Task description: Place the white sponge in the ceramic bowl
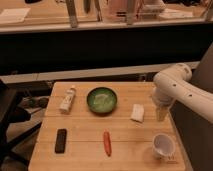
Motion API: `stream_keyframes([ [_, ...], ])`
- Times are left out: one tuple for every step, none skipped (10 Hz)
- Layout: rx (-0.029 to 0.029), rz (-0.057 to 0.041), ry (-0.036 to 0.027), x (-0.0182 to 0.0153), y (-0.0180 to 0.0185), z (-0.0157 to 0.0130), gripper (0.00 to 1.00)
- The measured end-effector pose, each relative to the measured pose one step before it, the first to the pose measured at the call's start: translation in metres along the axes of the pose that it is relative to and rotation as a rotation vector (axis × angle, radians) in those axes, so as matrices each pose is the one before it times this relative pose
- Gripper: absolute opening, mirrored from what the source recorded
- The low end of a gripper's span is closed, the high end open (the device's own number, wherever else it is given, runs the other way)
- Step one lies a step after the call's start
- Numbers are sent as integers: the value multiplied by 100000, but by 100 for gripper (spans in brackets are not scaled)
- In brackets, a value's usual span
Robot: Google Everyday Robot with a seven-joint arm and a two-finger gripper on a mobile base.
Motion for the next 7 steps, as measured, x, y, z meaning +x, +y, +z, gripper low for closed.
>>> stream_keyframes([
  [236, -2482, 253, -343, -406, 515, 80],
  [-405, -1794, 669, 0, 13, 677, 80],
  [2, -1822, 456, -30, -91, 548, 80],
  [60, -2034, 254, -130, -233, 275, 80],
  [-32, -2057, 205, -172, -222, 325, 80],
  [-43, -3029, 298, -271, -274, 1010, 80],
  [-148, -1853, 219, -118, -87, 829, 80],
])
